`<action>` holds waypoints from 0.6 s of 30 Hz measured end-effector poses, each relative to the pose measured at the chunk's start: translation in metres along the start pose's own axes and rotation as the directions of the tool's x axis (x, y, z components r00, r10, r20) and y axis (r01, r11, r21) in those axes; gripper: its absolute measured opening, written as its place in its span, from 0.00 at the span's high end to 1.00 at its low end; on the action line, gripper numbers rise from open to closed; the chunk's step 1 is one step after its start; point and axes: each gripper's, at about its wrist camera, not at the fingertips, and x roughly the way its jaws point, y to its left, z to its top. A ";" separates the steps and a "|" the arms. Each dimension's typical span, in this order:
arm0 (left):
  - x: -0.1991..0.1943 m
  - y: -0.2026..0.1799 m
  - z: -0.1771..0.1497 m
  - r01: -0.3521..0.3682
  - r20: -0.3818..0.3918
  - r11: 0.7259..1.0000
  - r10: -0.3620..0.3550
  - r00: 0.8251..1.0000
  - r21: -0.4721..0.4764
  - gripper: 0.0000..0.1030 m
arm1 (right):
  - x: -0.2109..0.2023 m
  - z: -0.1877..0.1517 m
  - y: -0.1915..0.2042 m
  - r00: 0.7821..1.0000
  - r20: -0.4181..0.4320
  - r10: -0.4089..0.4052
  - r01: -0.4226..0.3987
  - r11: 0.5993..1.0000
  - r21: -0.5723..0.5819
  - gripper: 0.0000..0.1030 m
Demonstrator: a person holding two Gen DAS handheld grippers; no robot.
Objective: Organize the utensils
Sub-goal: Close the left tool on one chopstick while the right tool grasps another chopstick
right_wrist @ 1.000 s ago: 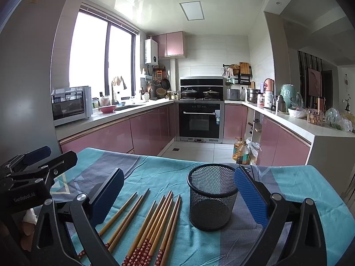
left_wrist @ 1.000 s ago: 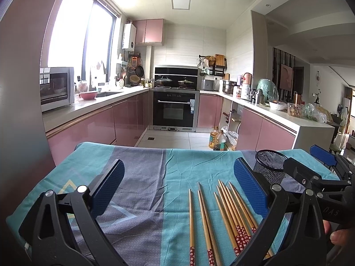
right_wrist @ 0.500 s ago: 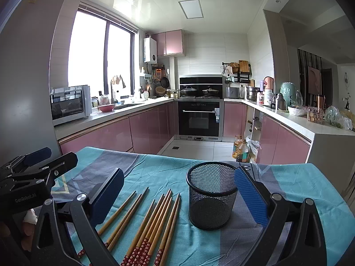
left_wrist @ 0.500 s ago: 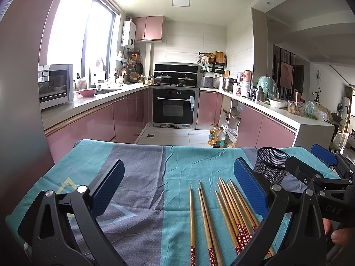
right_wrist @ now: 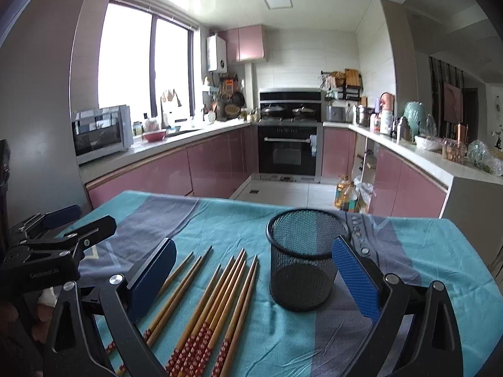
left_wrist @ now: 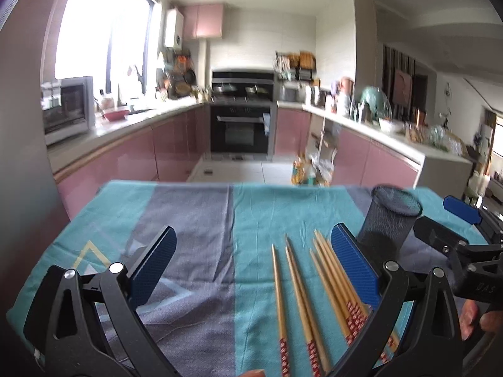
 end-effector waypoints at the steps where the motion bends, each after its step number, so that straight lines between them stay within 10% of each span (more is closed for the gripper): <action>1: 0.005 0.003 -0.001 -0.001 -0.021 1.000 0.001 1.000 0.001 0.06 | 0.005 -0.004 -0.002 0.999 -0.038 0.011 -0.011 1.000 -0.002 0.10; 9: 0.053 0.015 -0.025 0.050 -0.240 0.997 -0.035 0.970 0.057 0.22 | 0.057 -0.038 -0.012 0.935 -0.347 0.074 -0.061 0.997 0.049 0.47; 18: 0.086 0.004 -0.043 0.143 -0.329 0.985 -0.106 0.938 0.092 0.38 | 0.082 -0.053 -0.006 0.888 -0.446 0.112 -0.088 0.993 0.074 0.71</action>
